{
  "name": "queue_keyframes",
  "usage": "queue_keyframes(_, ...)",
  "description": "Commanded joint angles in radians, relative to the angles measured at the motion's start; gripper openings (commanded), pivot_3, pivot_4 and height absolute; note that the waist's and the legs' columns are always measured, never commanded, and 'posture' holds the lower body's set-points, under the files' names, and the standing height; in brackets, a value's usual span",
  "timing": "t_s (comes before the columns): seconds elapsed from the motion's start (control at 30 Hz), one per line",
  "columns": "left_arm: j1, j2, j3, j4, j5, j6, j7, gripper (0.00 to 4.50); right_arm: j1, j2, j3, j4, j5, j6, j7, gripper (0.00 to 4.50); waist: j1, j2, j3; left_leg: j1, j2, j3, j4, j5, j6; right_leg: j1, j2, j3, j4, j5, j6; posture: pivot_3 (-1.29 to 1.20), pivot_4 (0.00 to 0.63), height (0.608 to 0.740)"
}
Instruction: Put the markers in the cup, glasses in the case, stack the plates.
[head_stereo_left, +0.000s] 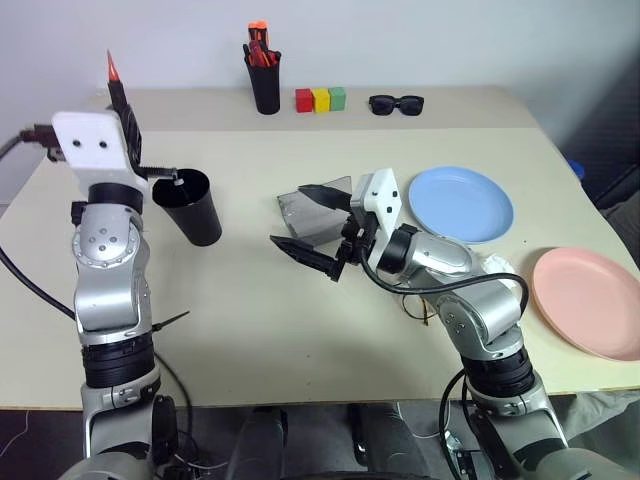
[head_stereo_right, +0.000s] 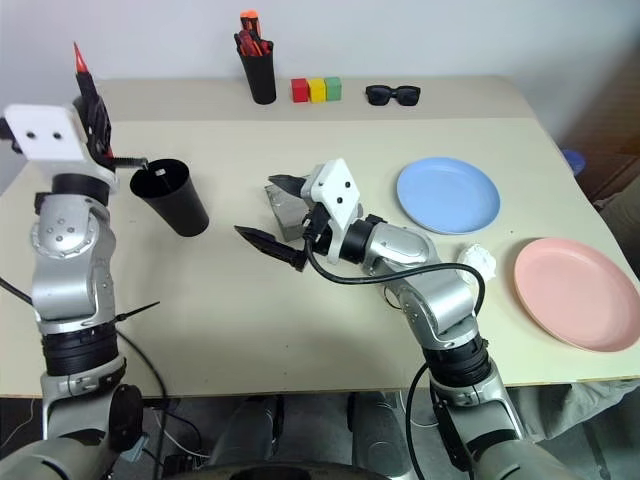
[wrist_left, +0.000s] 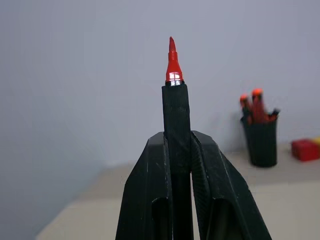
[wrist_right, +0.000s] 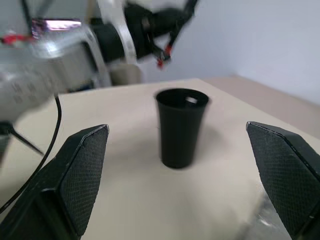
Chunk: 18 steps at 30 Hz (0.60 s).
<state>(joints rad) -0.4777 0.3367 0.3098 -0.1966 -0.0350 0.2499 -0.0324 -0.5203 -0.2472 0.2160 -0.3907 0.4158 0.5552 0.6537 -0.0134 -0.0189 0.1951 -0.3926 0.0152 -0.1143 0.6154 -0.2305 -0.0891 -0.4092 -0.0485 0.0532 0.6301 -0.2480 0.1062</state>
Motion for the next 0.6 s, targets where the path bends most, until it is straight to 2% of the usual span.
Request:
queue_keyframes(0.03, 0.011, -0.004, -0.030, 0.014, 0.017, -0.096, -0.002, 0.05, -0.019, 0.012, 0.003, -0.022, 0.017, -0.012, 0.006, 4.50, 0.000, 0.000, 0.000, 0.000, 0.000, 0.000, 0.000, 0.000, 0.000, 0.000, 0.000, 0.000, 0.000, 0.000, 0.000, 0.00, 0.150, 0.740)
queue_keyframes(0.2, 0.025, -0.057, -0.064, 0.061, -0.004, -0.149, -0.011, 0.05, -0.024, 0.013, 0.005, -0.016, 0.019, -0.012, 0.012, 4.50, -0.004, 0.000, 0.000, 0.001, 0.000, 0.000, -0.001, 0.000, 0.000, 0.000, 0.000, 0.000, 0.001, 0.000, 0.000, 0.00, 0.150, 0.740)
queue_keyframes(0.53, 0.070, -0.050, -0.081, 0.127, 0.025, -0.235, 0.000, 0.05, -0.010, 0.016, 0.005, -0.037, 0.020, 0.002, -0.002, 4.50, -0.006, 0.000, 0.000, 0.001, 0.000, 0.000, -0.001, 0.000, 0.000, 0.000, 0.001, 0.000, 0.001, 0.000, 0.000, 0.00, 0.150, 0.740)
queue_keyframes(0.6, 0.075, -0.051, -0.081, 0.124, 0.026, -0.236, 0.004, 0.99, -0.008, 0.015, 0.006, -0.041, 0.020, 0.004, -0.004, 4.50, -0.006, 0.000, 0.000, 0.001, 0.000, 0.000, -0.001, 0.000, 0.000, 0.000, 0.001, 0.000, 0.001, 0.000, 0.000, 0.00, 0.150, 0.740)
